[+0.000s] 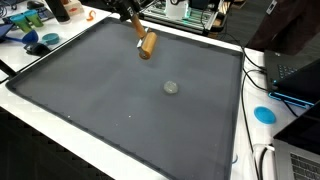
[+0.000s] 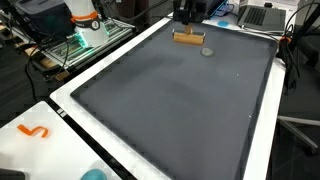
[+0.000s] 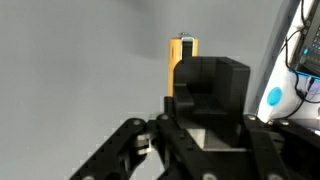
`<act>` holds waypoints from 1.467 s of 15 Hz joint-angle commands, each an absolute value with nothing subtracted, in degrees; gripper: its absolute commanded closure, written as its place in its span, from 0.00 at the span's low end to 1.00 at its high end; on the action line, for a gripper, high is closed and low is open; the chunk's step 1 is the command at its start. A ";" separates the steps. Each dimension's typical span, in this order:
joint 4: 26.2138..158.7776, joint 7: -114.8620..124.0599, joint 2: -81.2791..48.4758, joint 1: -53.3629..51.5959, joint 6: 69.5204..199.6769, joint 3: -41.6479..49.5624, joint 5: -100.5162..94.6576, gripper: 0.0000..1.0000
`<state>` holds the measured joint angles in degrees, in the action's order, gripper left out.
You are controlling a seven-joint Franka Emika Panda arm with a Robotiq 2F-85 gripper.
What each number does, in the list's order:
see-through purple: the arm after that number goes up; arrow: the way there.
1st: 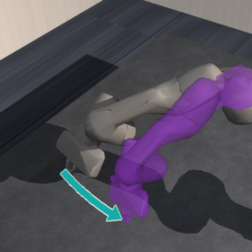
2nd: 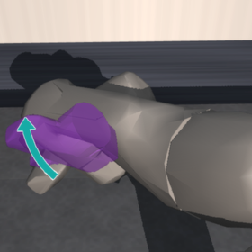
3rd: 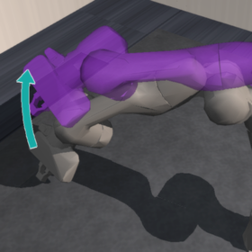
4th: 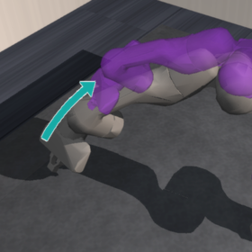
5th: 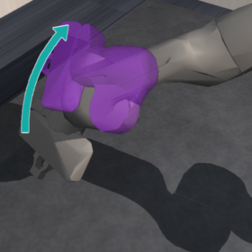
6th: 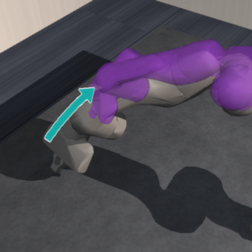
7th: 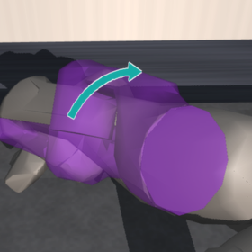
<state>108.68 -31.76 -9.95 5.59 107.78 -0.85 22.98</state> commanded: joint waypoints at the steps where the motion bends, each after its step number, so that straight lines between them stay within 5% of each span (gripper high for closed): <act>1: 110.78 -32.65 -8.05 5.34 108.68 -0.92 24.05 0.77; 22: 108.74 -29.07 -7.80 -2.58 109.79 -6.11 17.17 0.77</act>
<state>108.51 -31.11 -8.97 -1.08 109.00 -5.26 19.98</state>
